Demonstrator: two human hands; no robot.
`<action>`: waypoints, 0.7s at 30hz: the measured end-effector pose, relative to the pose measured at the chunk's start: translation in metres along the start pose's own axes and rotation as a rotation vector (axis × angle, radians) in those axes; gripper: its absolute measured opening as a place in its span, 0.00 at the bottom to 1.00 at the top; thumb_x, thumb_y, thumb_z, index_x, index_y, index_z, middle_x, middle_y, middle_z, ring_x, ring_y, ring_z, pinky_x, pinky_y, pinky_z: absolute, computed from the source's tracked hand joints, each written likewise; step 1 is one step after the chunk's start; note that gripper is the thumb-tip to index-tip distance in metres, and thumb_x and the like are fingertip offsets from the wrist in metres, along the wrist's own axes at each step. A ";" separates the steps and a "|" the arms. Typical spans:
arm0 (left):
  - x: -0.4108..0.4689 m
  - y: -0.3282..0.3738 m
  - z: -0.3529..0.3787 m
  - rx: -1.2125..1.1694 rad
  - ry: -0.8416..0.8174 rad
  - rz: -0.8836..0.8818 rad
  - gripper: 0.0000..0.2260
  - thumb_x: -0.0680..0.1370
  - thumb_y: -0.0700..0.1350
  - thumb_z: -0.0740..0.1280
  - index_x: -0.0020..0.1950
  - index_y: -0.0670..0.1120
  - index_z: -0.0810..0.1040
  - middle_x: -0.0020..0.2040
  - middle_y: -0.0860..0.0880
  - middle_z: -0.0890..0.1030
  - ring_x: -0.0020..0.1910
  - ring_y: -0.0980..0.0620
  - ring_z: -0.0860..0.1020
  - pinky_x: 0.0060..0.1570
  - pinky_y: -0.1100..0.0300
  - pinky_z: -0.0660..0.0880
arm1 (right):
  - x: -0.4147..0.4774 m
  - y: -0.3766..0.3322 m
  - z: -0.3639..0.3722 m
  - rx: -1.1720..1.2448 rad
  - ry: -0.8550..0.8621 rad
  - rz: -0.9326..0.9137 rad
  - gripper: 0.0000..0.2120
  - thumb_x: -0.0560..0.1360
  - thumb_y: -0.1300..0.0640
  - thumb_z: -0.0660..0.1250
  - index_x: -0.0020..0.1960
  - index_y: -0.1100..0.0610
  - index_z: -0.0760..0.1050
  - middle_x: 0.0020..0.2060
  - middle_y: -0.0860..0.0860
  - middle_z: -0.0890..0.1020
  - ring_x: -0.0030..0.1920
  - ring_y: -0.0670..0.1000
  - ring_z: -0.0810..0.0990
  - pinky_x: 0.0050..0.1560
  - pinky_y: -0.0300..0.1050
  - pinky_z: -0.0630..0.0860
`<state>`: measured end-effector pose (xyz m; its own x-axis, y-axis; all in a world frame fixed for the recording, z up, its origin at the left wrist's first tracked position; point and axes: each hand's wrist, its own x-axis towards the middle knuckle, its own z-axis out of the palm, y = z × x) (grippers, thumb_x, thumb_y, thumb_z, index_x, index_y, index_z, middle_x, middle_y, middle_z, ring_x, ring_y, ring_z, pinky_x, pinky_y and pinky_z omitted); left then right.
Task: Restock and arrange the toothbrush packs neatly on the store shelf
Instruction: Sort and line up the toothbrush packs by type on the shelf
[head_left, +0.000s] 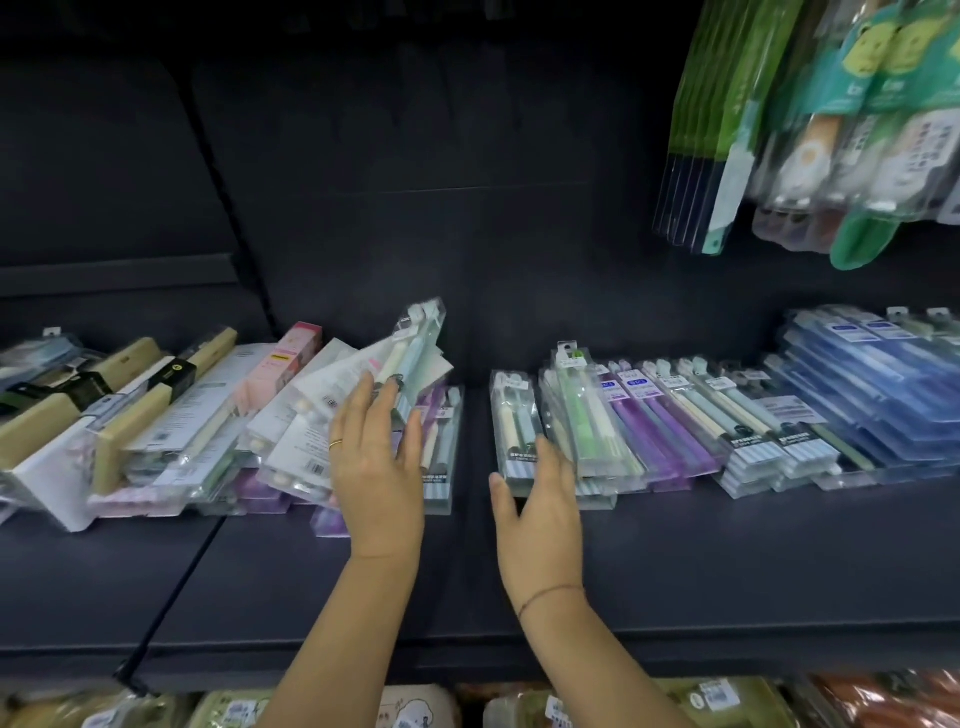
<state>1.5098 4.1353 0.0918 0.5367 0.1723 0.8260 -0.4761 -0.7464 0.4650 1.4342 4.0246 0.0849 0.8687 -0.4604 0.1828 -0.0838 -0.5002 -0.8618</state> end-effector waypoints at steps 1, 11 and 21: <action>0.002 -0.003 0.000 0.001 0.009 0.005 0.15 0.79 0.45 0.65 0.62 0.38 0.79 0.65 0.40 0.77 0.63 0.40 0.75 0.66 0.49 0.70 | 0.005 0.001 0.005 0.009 0.000 0.009 0.28 0.81 0.52 0.61 0.78 0.55 0.55 0.77 0.50 0.59 0.74 0.48 0.61 0.68 0.33 0.58; 0.007 -0.010 -0.004 -0.020 0.004 -0.059 0.14 0.76 0.39 0.72 0.61 0.39 0.80 0.63 0.41 0.78 0.63 0.40 0.76 0.65 0.52 0.70 | 0.033 -0.005 0.022 0.006 -0.126 0.071 0.32 0.76 0.58 0.67 0.77 0.51 0.59 0.73 0.53 0.66 0.68 0.52 0.69 0.57 0.34 0.64; -0.008 0.012 -0.001 -0.153 -0.082 0.012 0.15 0.77 0.48 0.67 0.59 0.41 0.80 0.61 0.44 0.79 0.61 0.47 0.76 0.66 0.67 0.66 | 0.028 -0.008 0.023 0.136 -0.246 0.037 0.31 0.75 0.56 0.70 0.75 0.48 0.63 0.71 0.48 0.69 0.70 0.47 0.69 0.65 0.35 0.66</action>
<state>1.4994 4.1253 0.0909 0.5826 0.1061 0.8058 -0.5800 -0.6403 0.5036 1.4701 4.0325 0.0865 0.9599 -0.2767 0.0443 -0.0657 -0.3758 -0.9244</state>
